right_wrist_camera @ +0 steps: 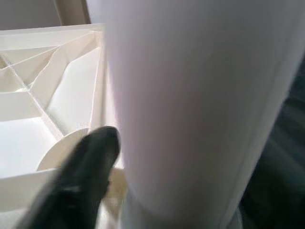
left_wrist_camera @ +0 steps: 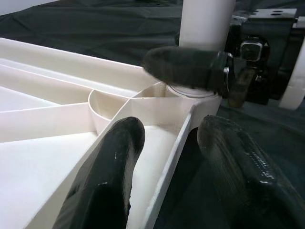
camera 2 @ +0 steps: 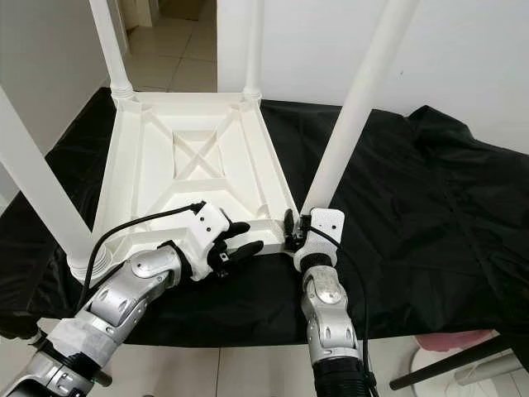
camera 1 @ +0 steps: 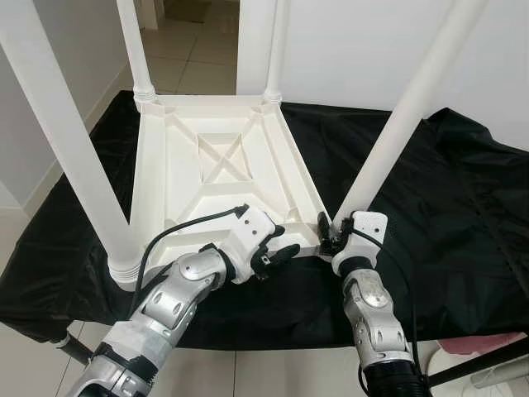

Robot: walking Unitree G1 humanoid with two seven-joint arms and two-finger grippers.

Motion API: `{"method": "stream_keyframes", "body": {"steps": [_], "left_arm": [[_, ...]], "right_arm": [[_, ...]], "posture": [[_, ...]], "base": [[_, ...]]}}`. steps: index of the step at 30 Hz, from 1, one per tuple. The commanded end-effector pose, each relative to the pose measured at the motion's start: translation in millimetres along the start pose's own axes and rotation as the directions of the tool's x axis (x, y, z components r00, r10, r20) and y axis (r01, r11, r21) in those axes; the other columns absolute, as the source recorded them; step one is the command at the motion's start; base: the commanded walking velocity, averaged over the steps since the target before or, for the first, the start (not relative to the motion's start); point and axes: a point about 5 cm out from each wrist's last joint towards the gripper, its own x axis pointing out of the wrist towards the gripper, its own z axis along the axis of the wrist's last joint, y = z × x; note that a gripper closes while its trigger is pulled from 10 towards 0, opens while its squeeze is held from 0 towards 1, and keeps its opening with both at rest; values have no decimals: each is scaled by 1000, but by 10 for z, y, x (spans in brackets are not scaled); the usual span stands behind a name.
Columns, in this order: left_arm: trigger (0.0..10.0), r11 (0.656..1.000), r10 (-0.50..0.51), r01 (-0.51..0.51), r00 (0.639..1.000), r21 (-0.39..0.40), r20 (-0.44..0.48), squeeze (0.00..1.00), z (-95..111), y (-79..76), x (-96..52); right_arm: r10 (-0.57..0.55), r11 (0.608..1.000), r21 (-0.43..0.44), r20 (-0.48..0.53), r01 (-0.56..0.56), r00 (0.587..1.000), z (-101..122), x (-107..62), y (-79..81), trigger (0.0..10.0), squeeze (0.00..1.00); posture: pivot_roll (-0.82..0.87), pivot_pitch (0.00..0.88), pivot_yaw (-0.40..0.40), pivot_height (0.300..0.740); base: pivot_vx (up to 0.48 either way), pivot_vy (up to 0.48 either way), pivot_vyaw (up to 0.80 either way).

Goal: Building children table

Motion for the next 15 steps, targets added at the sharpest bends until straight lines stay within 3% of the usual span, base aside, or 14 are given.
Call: {"method": "stream_keyframes", "body": {"steps": [1,9,10,15], "left_arm": [[10000,998,-61,61,998,3,-4,0,-5,-40,-20],[10000,997,-72,72,997,-1,-6,0,-16,-70,-18],[10000,997,-76,76,997,-1,-6,0,-17,-74,-15],[10000,996,-84,84,996,0,-7,0,-17,-80,-5]], "right_arm": [[11,1000,11,0,-11,1000,-1,-20,5,10000,1000],[59,997,-46,22,-58,998,38,-71,-180,10000,1000],[81,995,-53,14,-80,997,27,-72,-229,10000,0],[175,982,-75,10,-174,985,22,-75,-331,10000,0]], "posture": [[24,0,-99,740],[13,0,-93,740],[10,0,-91,740],[4,0,-82,740]], "base": [[0,0,0],[0,0,0],[0,0,0],[0,0,0]]}}
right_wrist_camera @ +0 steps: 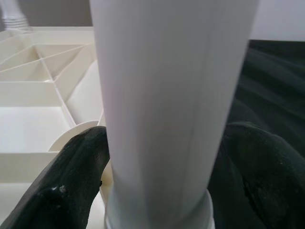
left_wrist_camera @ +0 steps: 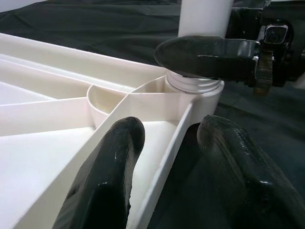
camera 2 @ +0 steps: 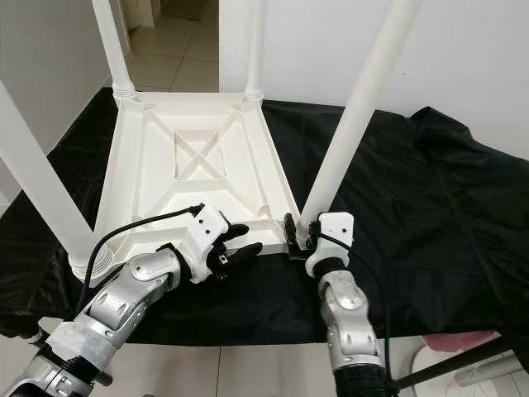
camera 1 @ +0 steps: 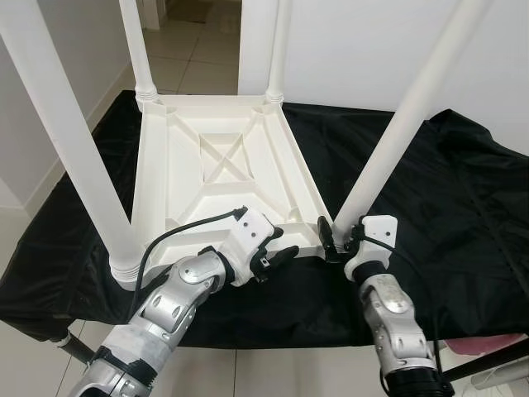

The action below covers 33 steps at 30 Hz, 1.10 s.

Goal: Building children table

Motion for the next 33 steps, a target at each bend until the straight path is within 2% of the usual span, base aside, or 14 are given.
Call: {"method": "stream_keyframes", "body": {"steps": [1,5,7,10,13,26,27,28,30,31,33], "left_arm": [[10000,996,-83,83,996,10,-7,0,10,-49,9],[10000,996,-84,85,996,10,-7,0,11,-50,10],[10000,996,-89,89,996,11,-9,0,10,-50,13],[10000,996,-91,91,996,11,-9,0,11,-47,15],[10000,996,-93,93,996,15,-10,0,14,-32,29],[10000,995,-96,96,995,22,-6,0,32,-34,39],[10000,995,-96,96,995,23,-5,0,37,-37,39],[10000,995,-94,94,996,24,-5,0,39,-34,37],[10000,995,-94,94,996,24,-5,0,39,-34,37],[10000,996,-91,91,996,24,-4,0,39,-32,34],[10000,996,-88,88,996,24,-4,0,37,-28,29]], "right_arm": [[45,999,-3,-2,-45,999,-32,-22,-74,10000,0],[64,998,-15,1,-64,998,-24,-24,-105,10000,0],[175,984,-31,-7,-175,985,-20,-21,-174,10000,0],[218,975,-33,-9,-218,976,-15,-13,-194,10000,0],[322,945,-49,-19,-323,946,6,44,-205,10000,0],[437,894,-80,-51,-440,898,-15,222,-171,9922,0],[445,890,-85,-58,-449,894,-34,225,-161,8745,0],[454,885,-81,-69,-458,889,-61,223,-154,4431,0],[454,885,-81,-69,-458,889,-61,223,-154,4431,0],[462,881,-77,-74,-466,884,-82,214,-149,0,0],[470,878,-62,-86,-475,879,-131,187,-157,0,0]], "posture": [[6,0,-80,740],[4,0,-77,740],[7,0,-69,740],[8,0,-67,740],[8,0,-63,740],[25,0,-64,740],[29,0,-67,740],[32,0,-68,740],[32,0,-68,740],[31,0,-68,740],[33,0,-68,740]], "base": [[0,0,0],[0,0,0],[0,0,0],[0,0,0],[0,0,0],[0,0,0],[0,0,0],[0,0,0],[0,0,0],[0,0,0],[0,0,0]]}}
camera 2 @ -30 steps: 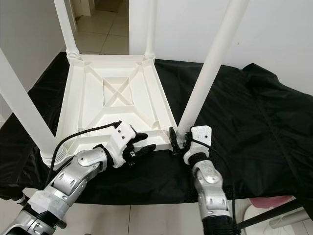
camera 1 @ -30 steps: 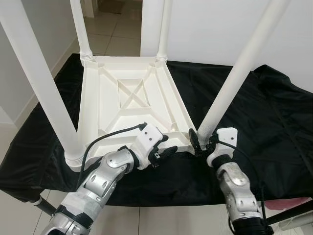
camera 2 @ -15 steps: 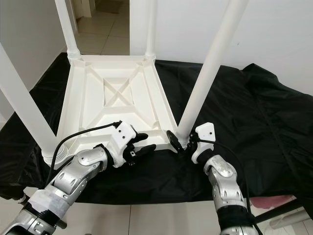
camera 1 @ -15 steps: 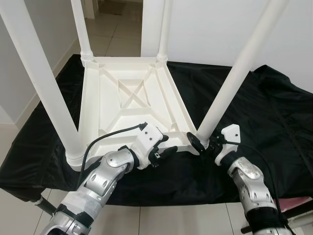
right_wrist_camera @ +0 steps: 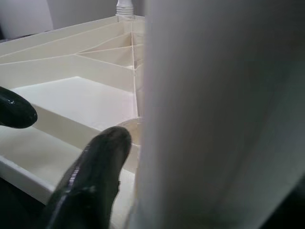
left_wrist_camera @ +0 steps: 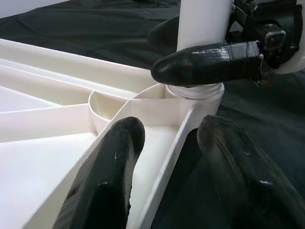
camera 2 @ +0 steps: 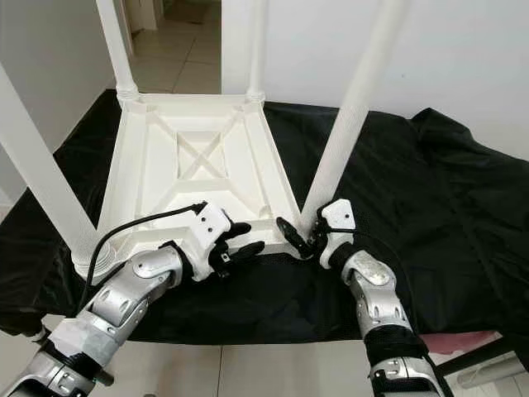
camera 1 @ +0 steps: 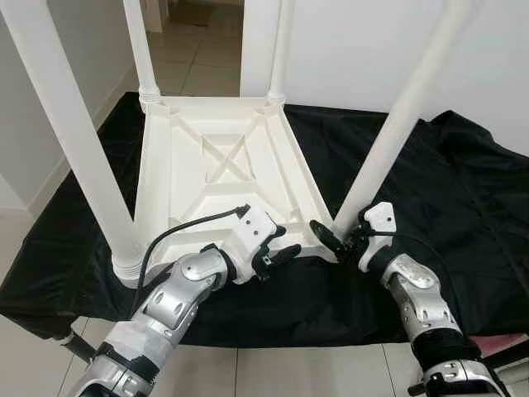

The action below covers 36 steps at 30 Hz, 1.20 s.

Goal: Building children table

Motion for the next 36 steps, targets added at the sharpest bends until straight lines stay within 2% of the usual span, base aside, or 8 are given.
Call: {"method": "stream_keyframes", "body": {"steps": [1,10,11,22,26,33,35,36], "left_arm": [[10000,996,-86,86,996,15,-4,0,11,-46,4],[10000,996,-90,90,996,17,-4,0,11,-30,25],[10000,996,-92,92,996,18,-4,0,14,-27,33],[10000,995,-100,100,995,15,-2,0,8,-41,53],[10000,996,-92,92,996,10,1,0,17,-27,39],[10000,996,-89,89,996,11,0,0,15,-25,31],[10000,996,-88,88,996,8,6,0,19,-38,37],[10000,996,-88,88,996,8,6,0,19,-38,37]], "right_arm": [[40,999,16,-39,-39,998,-103,-19,57,0,0],[40,999,19,-48,-39,998,-162,-56,52,0,0],[30,999,28,-46,-29,999,-171,-58,58,10000,0],[-76,996,45,-35,77,997,-172,-29,116,10000,0],[-189,980,60,-26,190,982,-151,-24,133,10000,0],[-340,935,93,-33,342,940,-143,-46,158,10000,0],[-463,877,120,-44,465,885,-157,-61,259,10000,0],[-463,877,120,-44,465,885,-157,-61,259,10000,0]], "posture": [[33,0,-68,740],[24,0,-62,740],[20,0,-62,740],[16,0,-72,740],[16,0,-77,740],[18,0,-88,740],[13,0,-95,740],[13,0,-95,740]], "base": [[0,0,0],[0,0,0],[0,0,0],[0,0,0],[0,0,0],[0,0,0],[0,0,0],[0,0,0]]}}
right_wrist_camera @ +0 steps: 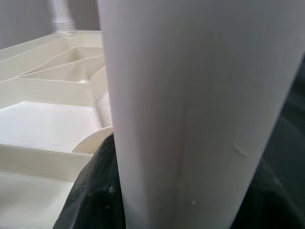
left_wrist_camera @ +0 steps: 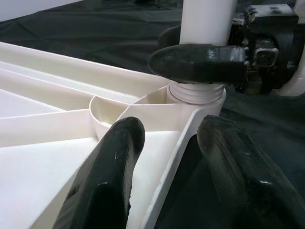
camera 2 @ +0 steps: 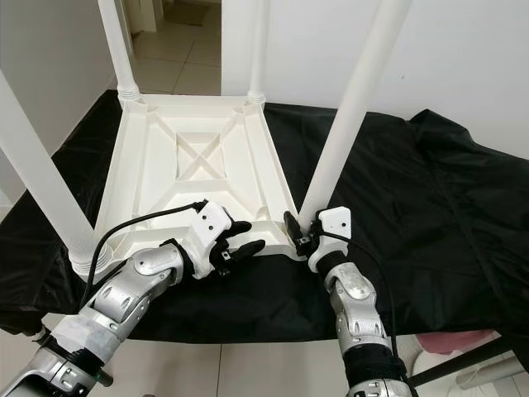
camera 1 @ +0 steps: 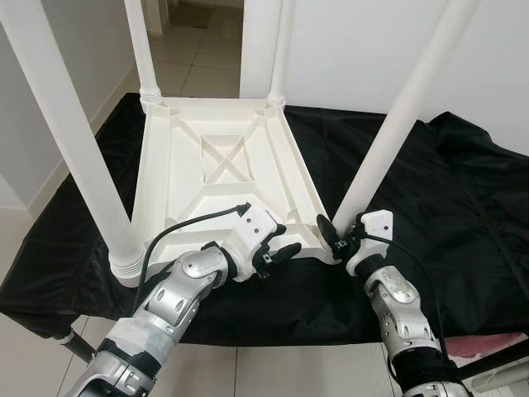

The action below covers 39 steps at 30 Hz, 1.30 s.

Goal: Building children table

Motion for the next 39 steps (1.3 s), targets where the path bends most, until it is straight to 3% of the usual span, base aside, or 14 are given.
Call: {"method": "stream_keyframes", "body": {"steps": [1,7,13,20,21,29,34,35,39], "left_arm": [[10000,996,-90,90,996,5,11,0,23,-66,12],[10000,996,-90,90,996,3,17,0,34,-65,18],[10000,997,-82,82,996,7,29,0,91,-29,6],[10000,997,-82,81,996,10,32,0,114,-21,2],[10000,997,-82,82,996,11,34,0,127,-23,4],[10000,996,-89,89,995,12,45,0,163,-54,2],[10000,995,-97,97,993,3,67,0,192,-136,-14],[10000,995,-94,93,994,20,61,0,177,-187,-28],[10000,996,-88,86,994,30,57,0,167,-210,-35]], "right_arm": [[-108,994,3,-68,109,992,-113,-68,-9,10000,0],[-168,985,23,-75,170,983,-125,-65,67,10000,0],[-124,989,74,-42,127,991,-22,-8,350,10000,0],[-145,987,69,-42,148,989,-1,-24,316,10000,0],[-150,986,72,-33,152,988,27,-19,290,10000,1000],[-128,991,40,12,127,992,139,-27,171,10000,1000],[-31,998,51,7,31,999,168,-120,35,10000,1000],[48,997,62,3,-48,999,172,-162,-10,10000,0],[96,994,45,-1,-96,995,172,-186,-54,10000,0]], "posture": [[15,0,-99,740],[14,0,-102,740],[12,0,-96,740],[11,0,-96,740],[7,0,-94,740],[-1,0,-101,740],[-3,0,-109,740],[-6,0,-108,740],[-6,0,-106,740]], "base": [[0,0,0],[0,0,0],[0,0,0],[0,0,0],[0,0,0],[0,0,0],[0,0,0],[0,0,0],[0,0,0]]}}
